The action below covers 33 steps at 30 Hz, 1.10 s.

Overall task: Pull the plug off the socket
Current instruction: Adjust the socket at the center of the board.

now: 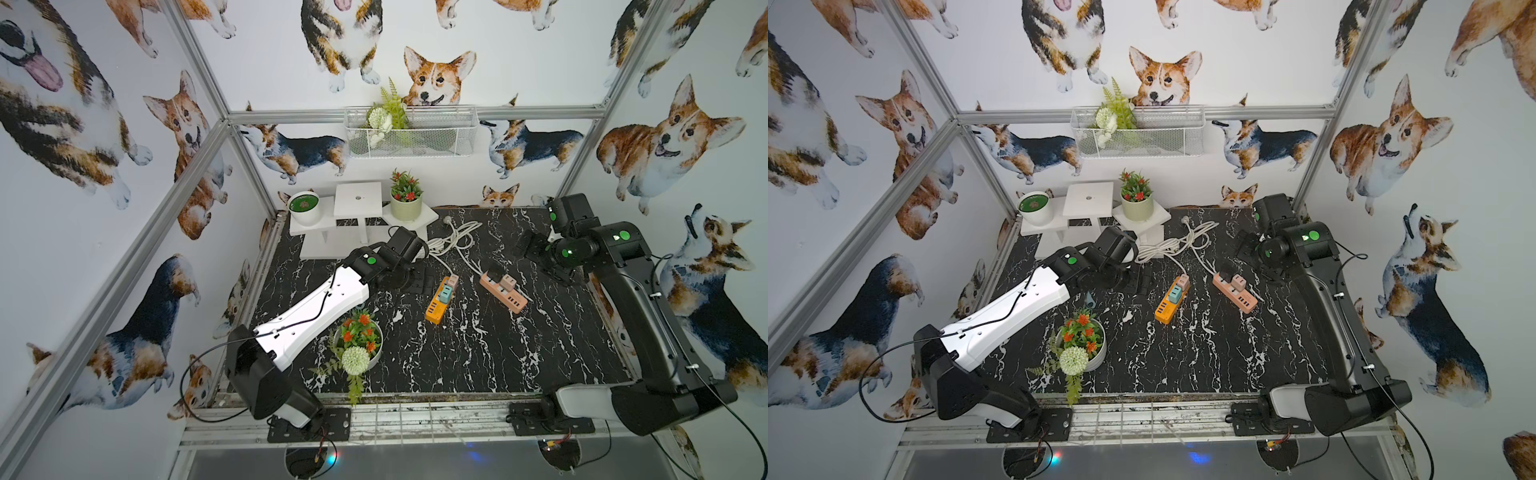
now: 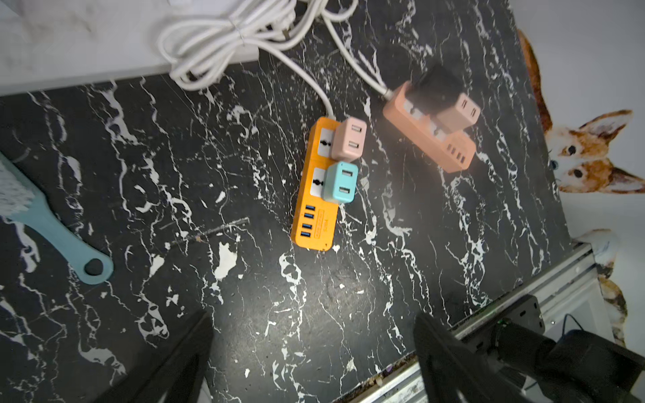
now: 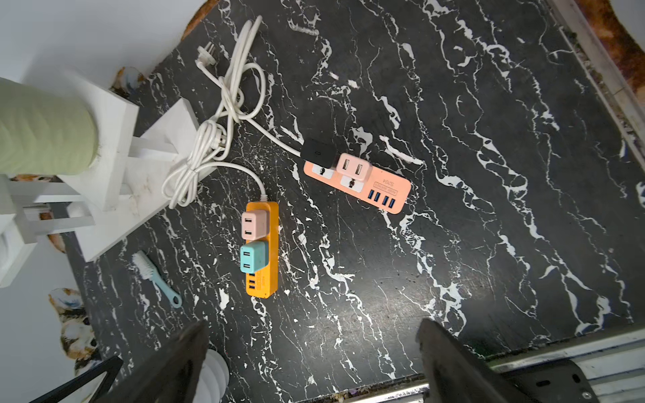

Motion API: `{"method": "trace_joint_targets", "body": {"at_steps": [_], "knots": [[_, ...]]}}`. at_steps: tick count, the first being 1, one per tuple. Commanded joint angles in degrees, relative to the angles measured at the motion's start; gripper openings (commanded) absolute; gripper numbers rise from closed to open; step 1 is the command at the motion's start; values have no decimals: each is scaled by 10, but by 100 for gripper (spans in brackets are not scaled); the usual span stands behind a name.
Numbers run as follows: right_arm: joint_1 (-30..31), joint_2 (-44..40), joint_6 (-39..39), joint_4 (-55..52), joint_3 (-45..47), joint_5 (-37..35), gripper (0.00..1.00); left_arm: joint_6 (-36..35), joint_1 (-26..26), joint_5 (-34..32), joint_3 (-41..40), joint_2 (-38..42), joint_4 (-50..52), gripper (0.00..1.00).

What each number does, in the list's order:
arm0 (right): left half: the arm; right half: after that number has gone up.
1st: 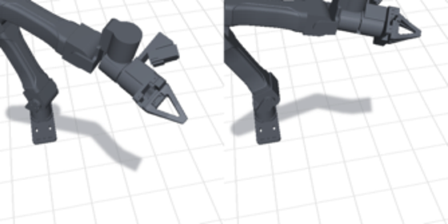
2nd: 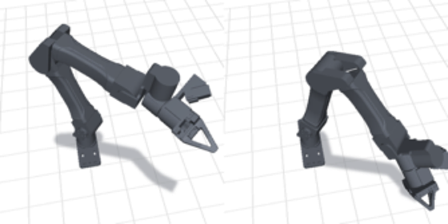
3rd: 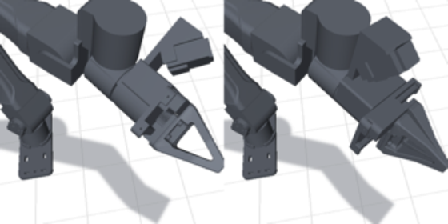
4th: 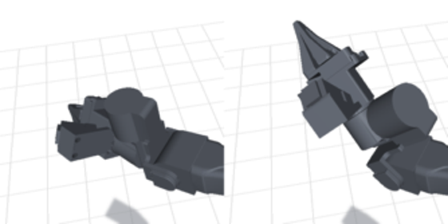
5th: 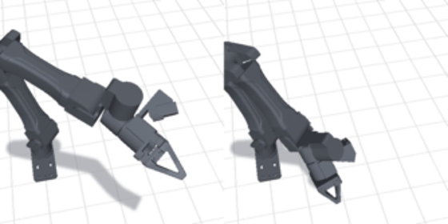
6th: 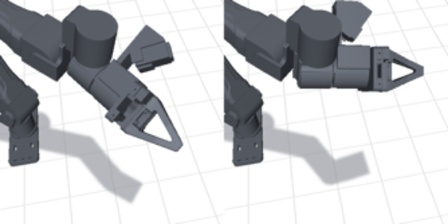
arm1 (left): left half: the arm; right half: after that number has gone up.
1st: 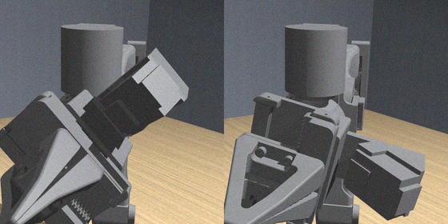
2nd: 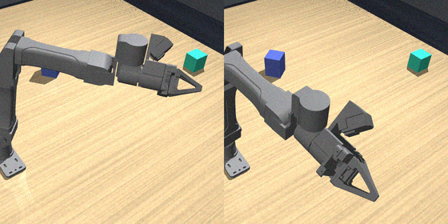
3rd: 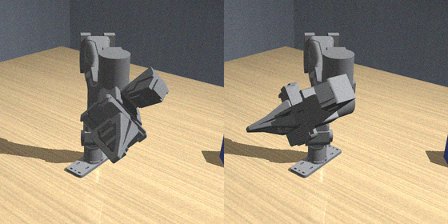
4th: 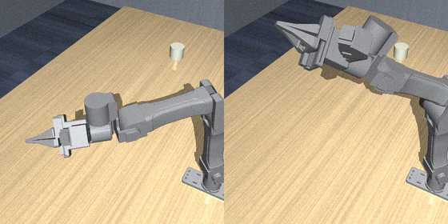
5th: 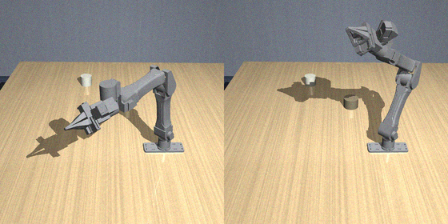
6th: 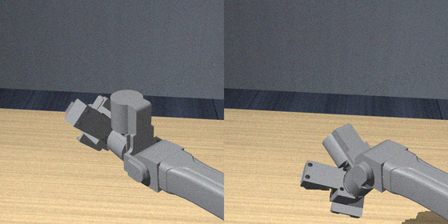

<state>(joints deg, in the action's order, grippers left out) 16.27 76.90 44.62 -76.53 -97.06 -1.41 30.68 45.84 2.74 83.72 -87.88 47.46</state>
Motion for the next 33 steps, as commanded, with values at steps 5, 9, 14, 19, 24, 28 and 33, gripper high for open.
{"method": "trace_joint_targets", "body": {"at_steps": [5, 9, 14, 19, 24, 28, 33], "knots": [[35, 20, -3, -28, -9, -11, 100, 4, 27, 31, -52, -25, -64, 85], [52, 28, 5, -30, -8, -16, 98, -11, 43, -1, -57, -52, -53, 74], [60, 32, 12, -27, 0, -13, 97, -19, 73, -48, -81, -65, -72, 72], [60, 36, 23, -21, 13, 6, 95, -23, 103, -81, -113, -83, -131, 72], [60, 35, 31, -10, 34, 26, 92, -33, 108, -100, -118, -108, -179, 71], [60, 35, 36, -7, 45, 35, 92, -49, 108, -114, -99, -139, -173, 72], [60, 37, 41, -1, 55, 51, 92, -61, 108, -112, -96, -173, -192, 75]]}}
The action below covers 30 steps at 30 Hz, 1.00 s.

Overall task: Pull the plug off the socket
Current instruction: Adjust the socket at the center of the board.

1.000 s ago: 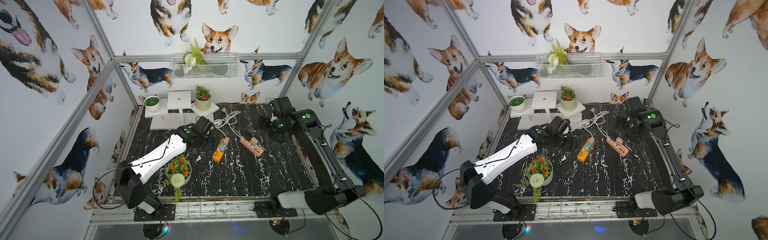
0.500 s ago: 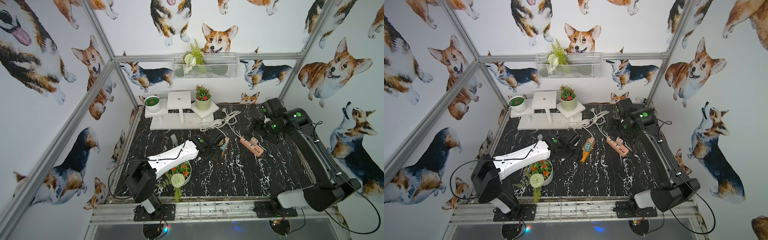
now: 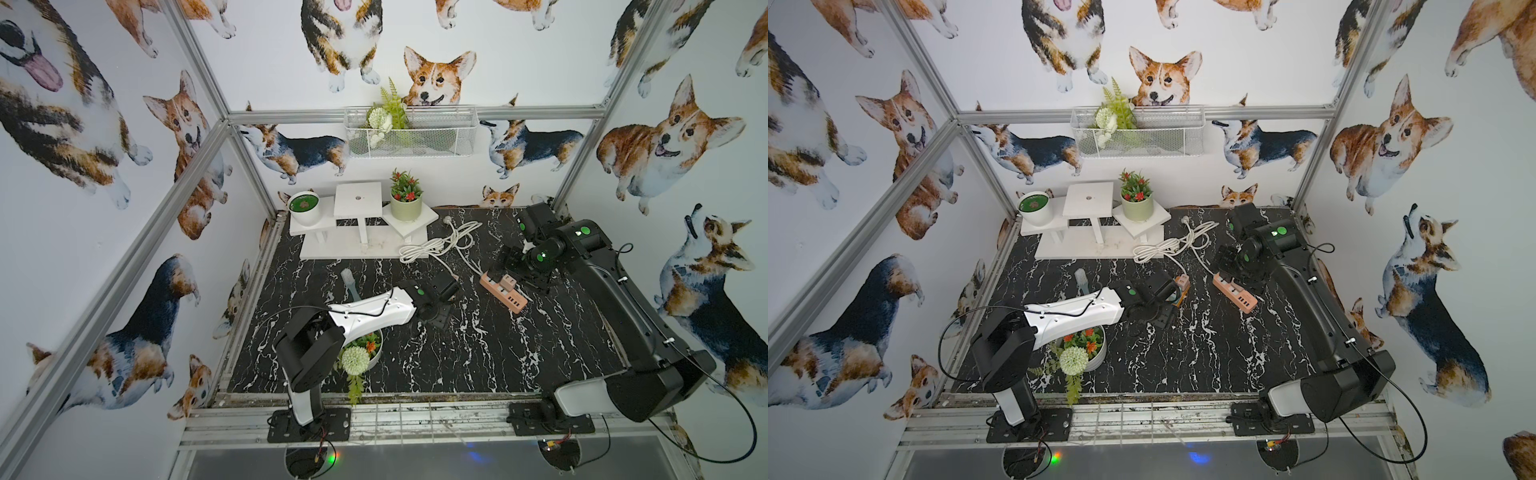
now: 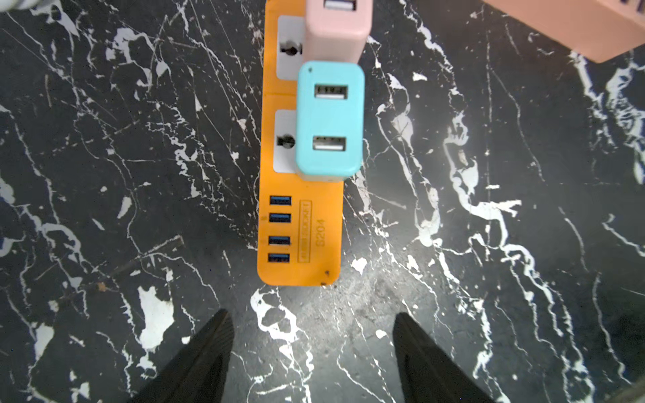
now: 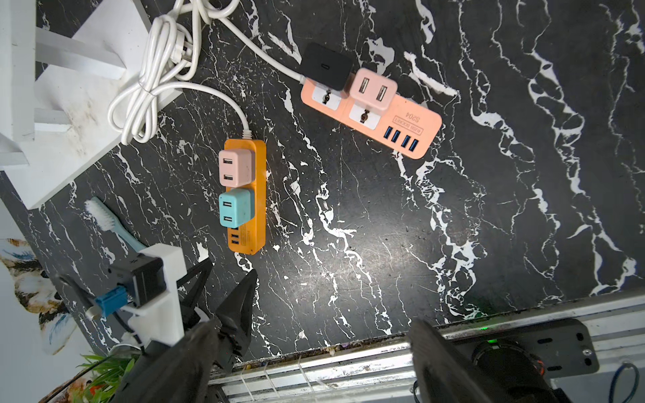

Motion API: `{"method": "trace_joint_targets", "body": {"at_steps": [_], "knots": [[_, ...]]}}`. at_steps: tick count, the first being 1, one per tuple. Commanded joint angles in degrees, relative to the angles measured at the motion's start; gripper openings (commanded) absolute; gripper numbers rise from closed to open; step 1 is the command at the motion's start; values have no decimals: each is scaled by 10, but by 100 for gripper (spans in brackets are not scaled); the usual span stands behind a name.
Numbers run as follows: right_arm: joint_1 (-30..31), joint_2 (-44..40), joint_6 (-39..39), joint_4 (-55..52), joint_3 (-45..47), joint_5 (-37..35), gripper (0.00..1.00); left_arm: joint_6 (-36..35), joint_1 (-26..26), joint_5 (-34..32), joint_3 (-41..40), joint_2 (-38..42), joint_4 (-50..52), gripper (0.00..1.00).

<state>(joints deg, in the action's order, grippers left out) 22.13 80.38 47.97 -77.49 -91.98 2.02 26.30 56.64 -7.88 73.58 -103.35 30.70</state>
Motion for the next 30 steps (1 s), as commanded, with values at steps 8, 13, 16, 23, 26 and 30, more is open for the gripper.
{"method": "trace_joint_targets", "body": {"at_steps": [8, 13, 16, 23, 26, 30], "knots": [[0, 9, 13, 9, 3, 29, 92, -19, -2, -34, 10, -55, -36, 76], [-2, 10, 13, 6, 4, 31, 91, -21, -9, -32, 8, -71, -46, 72], [-2, 9, 12, 4, 7, 31, 91, -26, -12, -33, 7, -75, -48, 66], [-3, 12, 13, 11, 17, 38, 91, -61, -15, -24, 10, -82, -50, 59], [-3, 15, 18, 18, 24, 43, 90, -81, -15, -17, 9, -82, -53, 50], [-3, 21, 34, 29, 33, 47, 88, -101, -16, -11, 1, -82, -57, 37]]}}
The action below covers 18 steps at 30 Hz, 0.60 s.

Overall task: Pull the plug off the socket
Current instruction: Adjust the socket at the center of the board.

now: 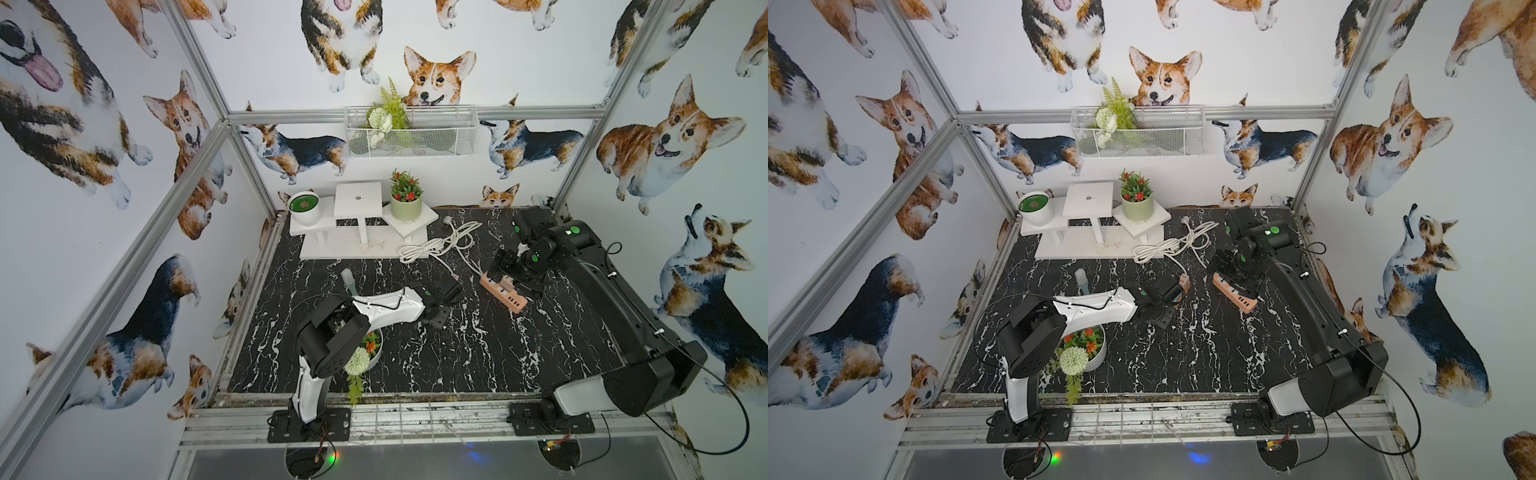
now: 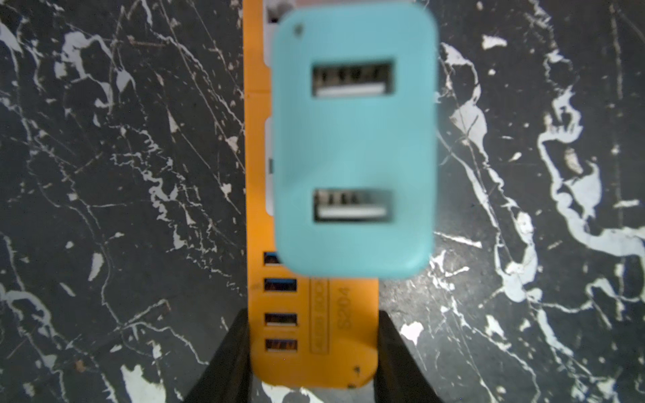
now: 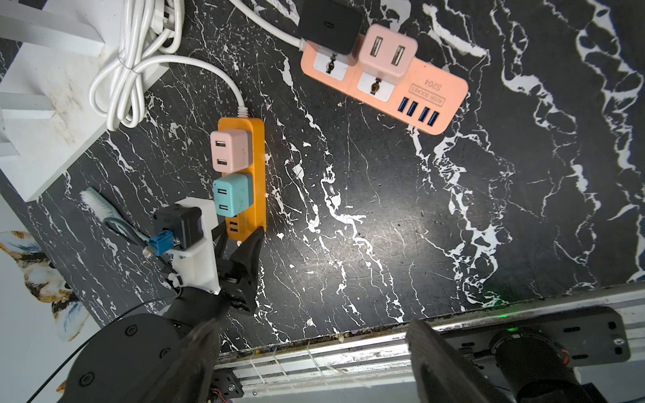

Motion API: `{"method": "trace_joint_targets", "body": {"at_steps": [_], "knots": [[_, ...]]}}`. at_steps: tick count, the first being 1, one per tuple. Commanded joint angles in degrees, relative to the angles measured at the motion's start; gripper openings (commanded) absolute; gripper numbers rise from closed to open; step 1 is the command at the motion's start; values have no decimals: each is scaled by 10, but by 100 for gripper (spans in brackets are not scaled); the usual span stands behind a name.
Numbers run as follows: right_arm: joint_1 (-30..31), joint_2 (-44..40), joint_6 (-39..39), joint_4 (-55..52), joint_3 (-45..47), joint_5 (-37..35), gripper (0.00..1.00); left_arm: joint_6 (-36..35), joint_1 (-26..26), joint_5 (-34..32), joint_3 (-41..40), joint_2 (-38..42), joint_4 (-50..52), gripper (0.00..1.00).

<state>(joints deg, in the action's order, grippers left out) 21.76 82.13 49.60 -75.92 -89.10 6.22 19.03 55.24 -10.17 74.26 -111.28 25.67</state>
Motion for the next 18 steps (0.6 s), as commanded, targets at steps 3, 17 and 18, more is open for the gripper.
{"method": "trace_joint_targets", "body": {"at_steps": [3, 17, 18], "knots": [[0, 10, 41, 16, 8, -2, 85, -35, -2, 9, -32, 14, -26, 31], [6, 65, 195, 73, 45, 9, 76, -119, -9, 35, -82, 48, -26, 9], [8, 67, 207, 73, 45, 4, 76, -128, -11, 41, -87, 52, -27, 8]]}}
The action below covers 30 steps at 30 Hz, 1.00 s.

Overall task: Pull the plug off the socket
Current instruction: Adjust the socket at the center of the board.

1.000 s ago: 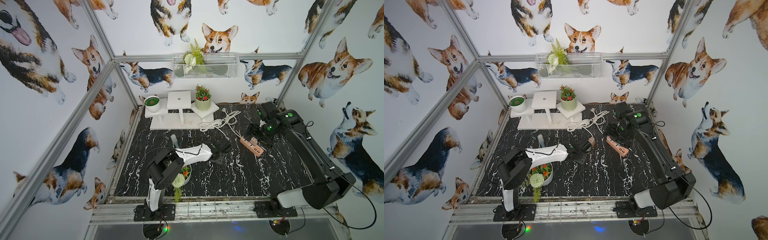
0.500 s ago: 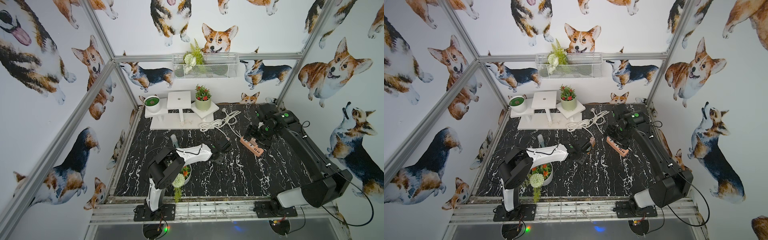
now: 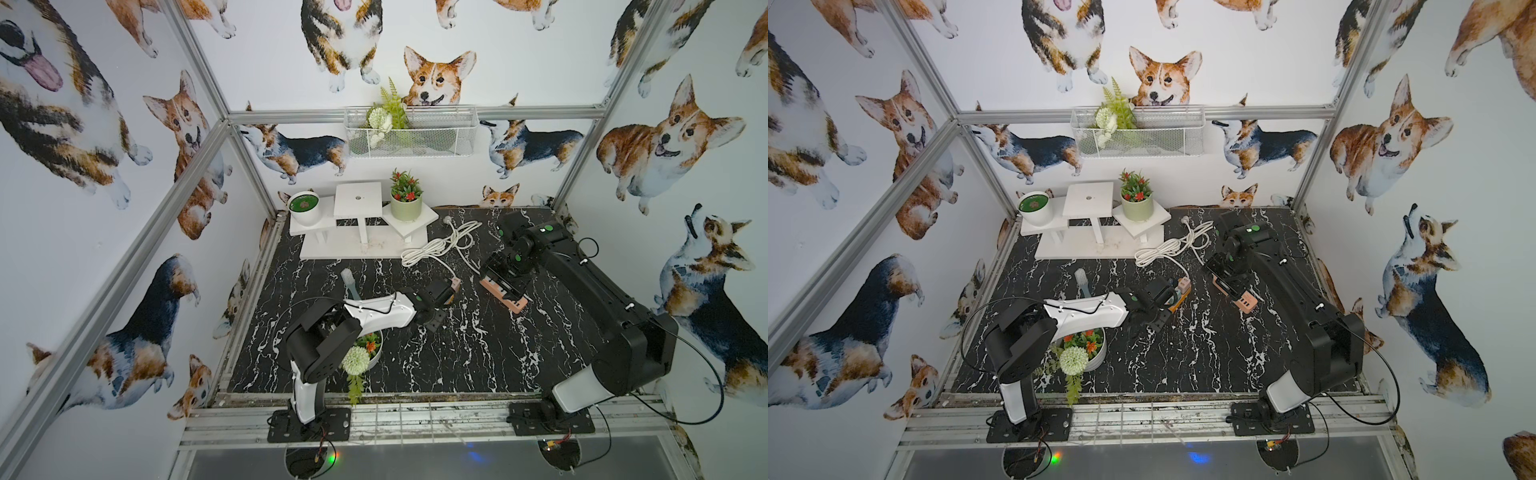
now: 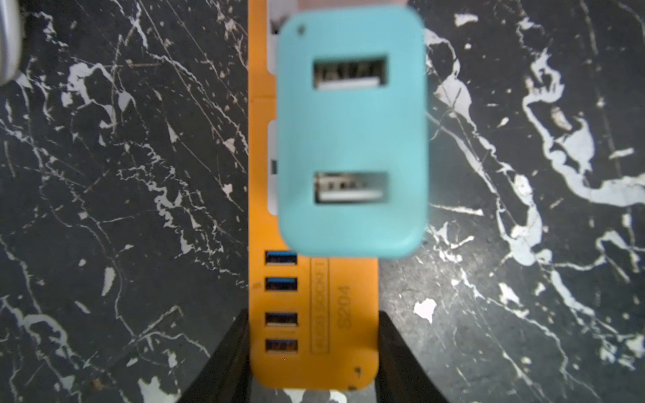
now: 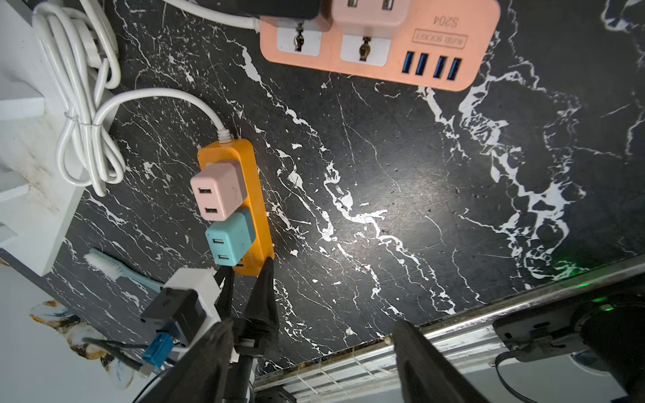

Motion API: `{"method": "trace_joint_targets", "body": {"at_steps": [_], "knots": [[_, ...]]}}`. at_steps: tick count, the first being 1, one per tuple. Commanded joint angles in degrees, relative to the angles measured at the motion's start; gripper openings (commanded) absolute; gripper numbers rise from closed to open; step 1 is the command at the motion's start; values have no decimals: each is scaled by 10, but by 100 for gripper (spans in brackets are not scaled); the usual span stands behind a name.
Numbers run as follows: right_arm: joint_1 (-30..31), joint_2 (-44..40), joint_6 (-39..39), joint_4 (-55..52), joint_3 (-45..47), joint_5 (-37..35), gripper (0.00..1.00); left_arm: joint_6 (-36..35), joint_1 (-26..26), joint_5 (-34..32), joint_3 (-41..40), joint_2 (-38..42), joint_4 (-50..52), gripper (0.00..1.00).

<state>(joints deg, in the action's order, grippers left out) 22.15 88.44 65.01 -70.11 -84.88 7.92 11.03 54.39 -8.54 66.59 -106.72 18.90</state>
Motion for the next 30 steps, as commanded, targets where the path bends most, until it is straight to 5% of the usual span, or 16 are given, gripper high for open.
{"method": "trace_joint_targets", "body": {"at_steps": [1, 10, 30], "knots": [[7, 7, 63, 17, 5, -16, 76, -54, -5, 37, -15, 9, 41, 7], [55, 76, 145, 51, -9, -20, 77, -83, -15, 67, -55, 30, 37, 0], [81, 214, 130, 76, -85, -7, 72, -78, -15, 58, -44, 24, 51, 0]]}}
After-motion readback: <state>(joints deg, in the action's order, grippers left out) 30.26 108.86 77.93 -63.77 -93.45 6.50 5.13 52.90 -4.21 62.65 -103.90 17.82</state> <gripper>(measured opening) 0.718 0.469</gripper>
